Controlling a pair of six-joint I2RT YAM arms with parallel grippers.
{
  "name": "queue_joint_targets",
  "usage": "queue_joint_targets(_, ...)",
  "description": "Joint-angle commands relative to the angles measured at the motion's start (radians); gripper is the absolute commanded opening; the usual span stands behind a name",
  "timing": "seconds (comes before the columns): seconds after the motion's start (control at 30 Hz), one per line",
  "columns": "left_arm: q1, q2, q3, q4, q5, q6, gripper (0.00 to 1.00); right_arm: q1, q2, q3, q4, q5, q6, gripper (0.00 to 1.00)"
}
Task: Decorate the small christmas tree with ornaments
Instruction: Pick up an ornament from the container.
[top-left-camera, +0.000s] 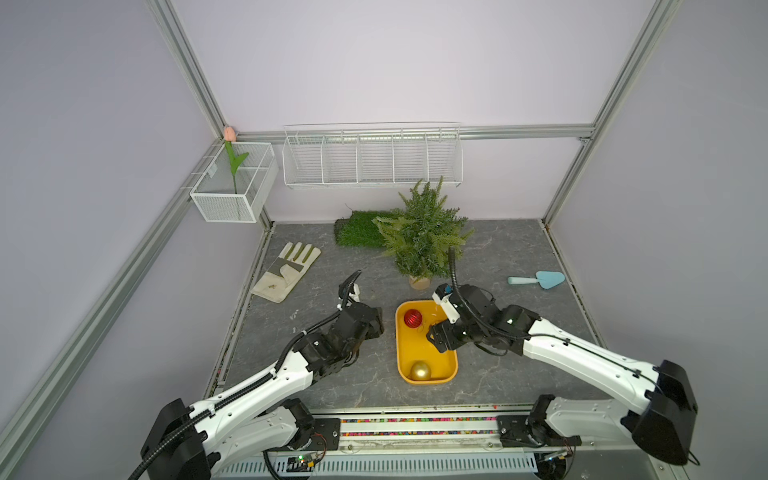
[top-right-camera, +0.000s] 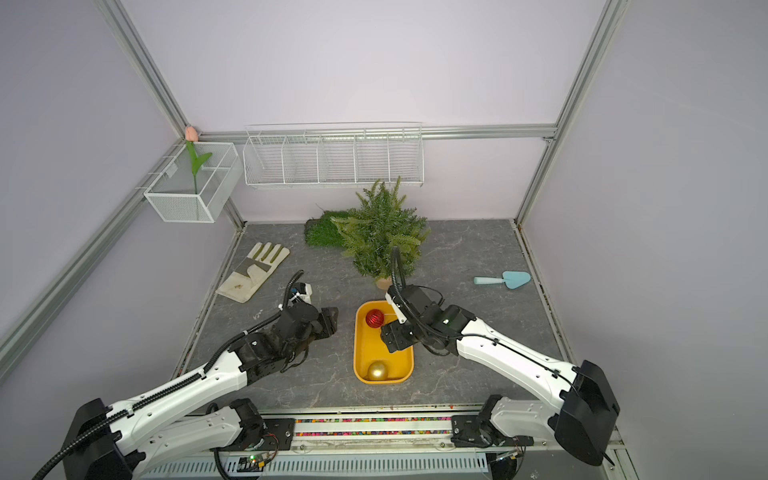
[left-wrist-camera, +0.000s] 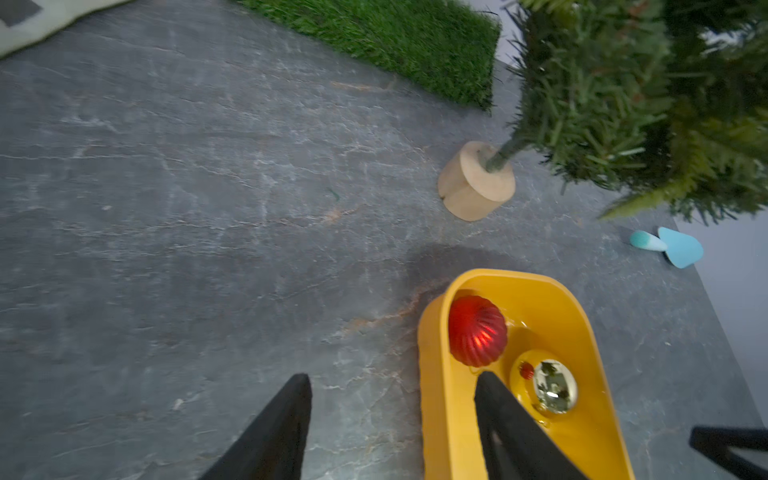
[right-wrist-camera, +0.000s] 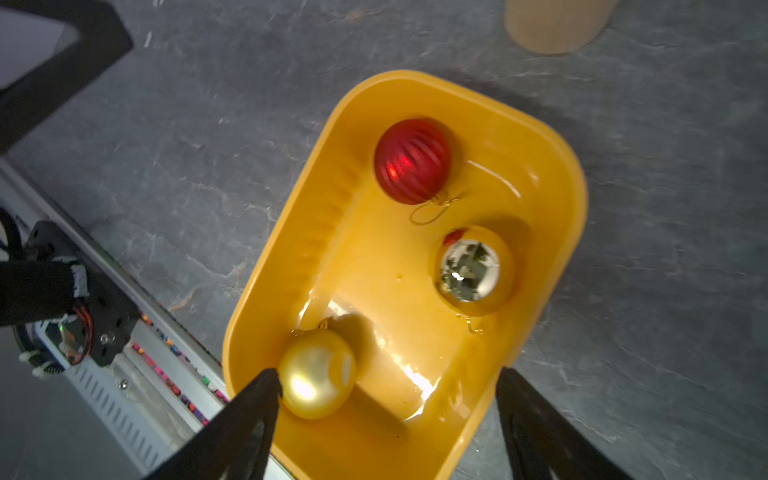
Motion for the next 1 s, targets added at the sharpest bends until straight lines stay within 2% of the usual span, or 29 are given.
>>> queue_joint_targets(0.0,0.027,-0.073,-0.030,-0.054,0.005,0.028,0.67,0.052,0.077,0.048,-0.107,-0.004,0.068,0.78)
queue_joint_targets(0.17,0.038,-0.146,-0.043,-0.101,-0.008,0.056,0.69,0.170,0.195,0.106,-0.202,0.024,0.242,0.77)
queue_joint_targets(0.33,0.038,-0.178,-0.072,-0.100,-0.020,0.054,0.70,0.244,0.305,0.127,-0.169,0.023,0.290,0.77)
queue_joint_targets(0.57,0.040,-0.174,-0.084,-0.087,-0.011,0.058,0.70,0.237,0.368,0.117,-0.138,0.043,0.258,0.74)
queue_joint_targets(0.97,0.041,-0.141,-0.069,-0.064,-0.001,0.056,0.70,0.175,0.381,0.060,-0.048,-0.014,0.178,0.65)
